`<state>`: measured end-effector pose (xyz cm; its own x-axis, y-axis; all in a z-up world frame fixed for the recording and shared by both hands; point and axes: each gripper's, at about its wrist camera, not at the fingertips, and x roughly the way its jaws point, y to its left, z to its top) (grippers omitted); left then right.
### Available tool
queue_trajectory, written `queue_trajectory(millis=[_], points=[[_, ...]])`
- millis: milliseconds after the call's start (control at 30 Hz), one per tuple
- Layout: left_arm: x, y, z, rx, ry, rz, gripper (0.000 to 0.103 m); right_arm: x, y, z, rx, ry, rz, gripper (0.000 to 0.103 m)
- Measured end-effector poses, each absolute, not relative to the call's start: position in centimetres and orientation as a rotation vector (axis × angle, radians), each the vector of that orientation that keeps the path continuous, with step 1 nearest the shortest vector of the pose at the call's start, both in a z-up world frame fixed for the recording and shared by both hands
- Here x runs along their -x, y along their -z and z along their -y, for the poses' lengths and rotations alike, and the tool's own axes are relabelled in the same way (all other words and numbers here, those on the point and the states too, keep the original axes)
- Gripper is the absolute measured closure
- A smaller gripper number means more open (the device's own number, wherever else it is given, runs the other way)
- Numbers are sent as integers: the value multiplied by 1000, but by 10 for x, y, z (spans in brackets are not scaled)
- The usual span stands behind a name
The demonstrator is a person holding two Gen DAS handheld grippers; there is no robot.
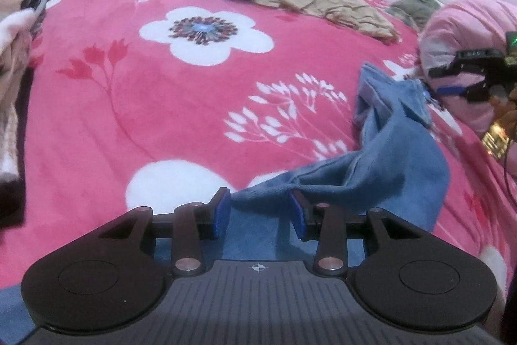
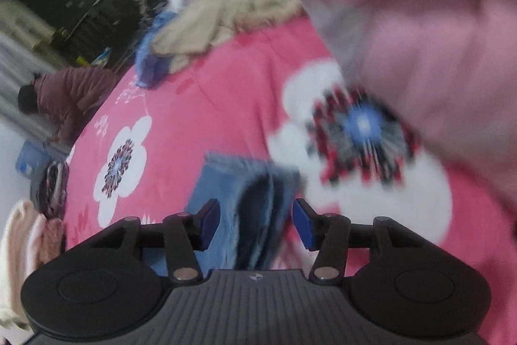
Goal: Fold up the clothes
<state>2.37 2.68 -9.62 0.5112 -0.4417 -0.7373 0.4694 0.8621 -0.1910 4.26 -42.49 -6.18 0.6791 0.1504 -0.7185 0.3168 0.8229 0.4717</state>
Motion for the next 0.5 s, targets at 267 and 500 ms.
queue_trajectory(millis=[267, 500], points=[[-20, 99, -38, 16, 457, -869, 64, -144, 77, 392, -211, -165, -989, 50], [-22, 109, -65, 91, 408, -880, 64, -142, 82, 356, 4, -220, -1059, 95]])
